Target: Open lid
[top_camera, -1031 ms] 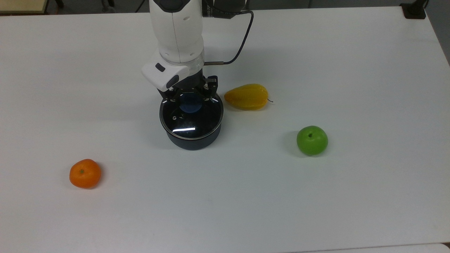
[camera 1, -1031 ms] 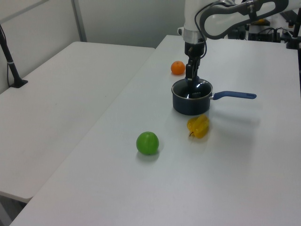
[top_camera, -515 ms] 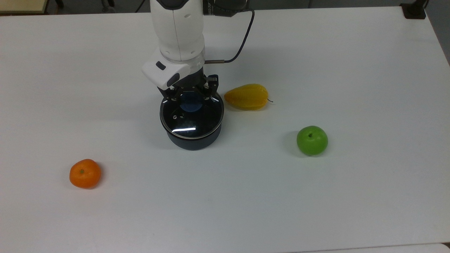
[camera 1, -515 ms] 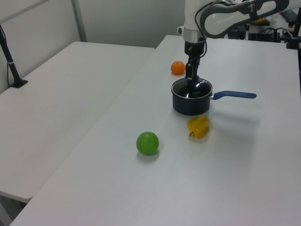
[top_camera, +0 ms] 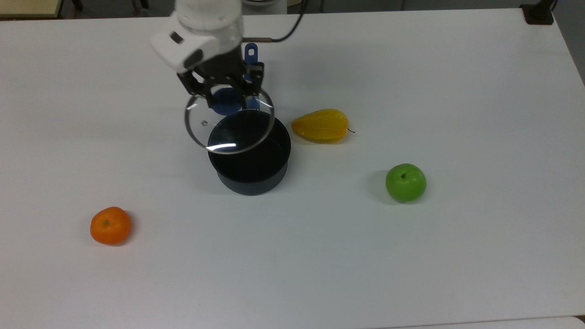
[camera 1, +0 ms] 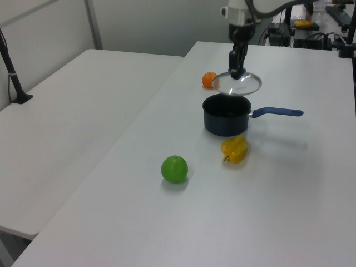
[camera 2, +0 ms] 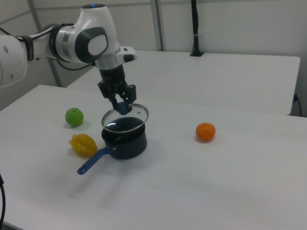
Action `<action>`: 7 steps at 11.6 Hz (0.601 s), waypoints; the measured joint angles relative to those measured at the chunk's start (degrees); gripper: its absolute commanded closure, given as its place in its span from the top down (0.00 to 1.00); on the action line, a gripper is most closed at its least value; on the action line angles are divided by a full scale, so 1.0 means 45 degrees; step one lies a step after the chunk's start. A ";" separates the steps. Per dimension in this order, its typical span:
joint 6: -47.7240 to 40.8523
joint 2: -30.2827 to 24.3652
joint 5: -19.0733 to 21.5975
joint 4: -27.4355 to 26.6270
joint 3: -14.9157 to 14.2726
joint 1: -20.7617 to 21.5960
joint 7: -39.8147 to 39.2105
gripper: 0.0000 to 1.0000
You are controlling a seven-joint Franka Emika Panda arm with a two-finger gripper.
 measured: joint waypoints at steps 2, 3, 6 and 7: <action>-0.0015 -0.0453 -0.0080 -0.0355 -0.0045 -0.0918 -0.0703 0.37; -0.0015 -0.0699 -0.0119 -0.0757 -0.0059 -0.1457 -0.1213 0.37; 0.1543 -0.1385 -0.0432 -0.2943 -0.0074 -0.2657 -0.1979 0.37; 0.2275 -0.1449 -0.0582 -0.3773 -0.0074 -0.2852 -0.2006 0.37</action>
